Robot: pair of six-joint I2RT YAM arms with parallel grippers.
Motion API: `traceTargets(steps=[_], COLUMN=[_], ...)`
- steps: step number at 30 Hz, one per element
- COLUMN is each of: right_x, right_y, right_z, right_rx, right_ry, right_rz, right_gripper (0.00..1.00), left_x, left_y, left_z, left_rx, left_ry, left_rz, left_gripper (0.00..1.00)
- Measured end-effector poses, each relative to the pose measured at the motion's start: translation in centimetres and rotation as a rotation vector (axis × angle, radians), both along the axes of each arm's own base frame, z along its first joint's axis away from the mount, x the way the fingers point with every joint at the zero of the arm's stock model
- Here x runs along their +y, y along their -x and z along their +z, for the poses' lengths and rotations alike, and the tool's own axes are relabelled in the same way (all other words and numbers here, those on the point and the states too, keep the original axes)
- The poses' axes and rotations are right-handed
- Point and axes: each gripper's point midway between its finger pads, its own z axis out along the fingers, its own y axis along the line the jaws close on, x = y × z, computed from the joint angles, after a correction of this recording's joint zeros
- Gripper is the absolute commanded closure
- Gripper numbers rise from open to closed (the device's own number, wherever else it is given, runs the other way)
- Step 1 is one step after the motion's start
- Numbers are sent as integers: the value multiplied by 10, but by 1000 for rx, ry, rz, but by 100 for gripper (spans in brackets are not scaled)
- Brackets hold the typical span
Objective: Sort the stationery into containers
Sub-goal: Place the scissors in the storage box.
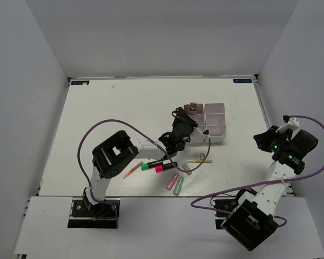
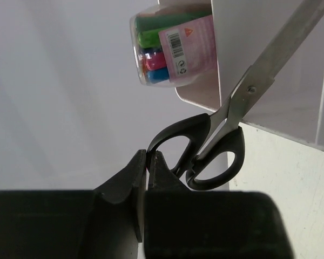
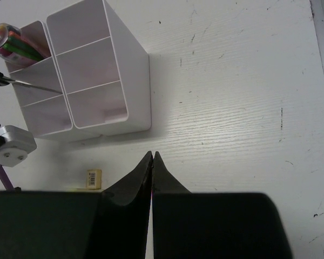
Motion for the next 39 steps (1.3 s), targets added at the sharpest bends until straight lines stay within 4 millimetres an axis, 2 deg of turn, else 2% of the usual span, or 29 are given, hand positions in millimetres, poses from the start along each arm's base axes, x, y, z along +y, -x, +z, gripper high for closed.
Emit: traceTargets(steps=[5, 7, 13, 17, 24, 39], right_x=[-1, 0, 0, 0, 0, -2], right_y=[1, 1, 2, 4, 4, 5], right_z=[1, 1, -1, -3, -2, 0], right_rx=[-4, -7, -6, -3, -9, -22], right_ry=[-8, -11, -23, -32, -40, -53], right_rz=[-1, 2, 1, 0, 3, 0], right_gripper=[100, 100, 100, 100, 100, 100], left_x=[0, 0, -1, -1, -4, -15], left_y=[0, 0, 1, 1, 3, 13], left_z=[0, 0, 1, 1, 4, 15], left_rx=[0, -1, -1, -1, -14, -51], left_ry=[7, 5, 8, 7, 12, 23], left_rz=[0, -1, 0, -2, -8, -38], left_gripper=[73, 62, 50, 50, 42, 42])
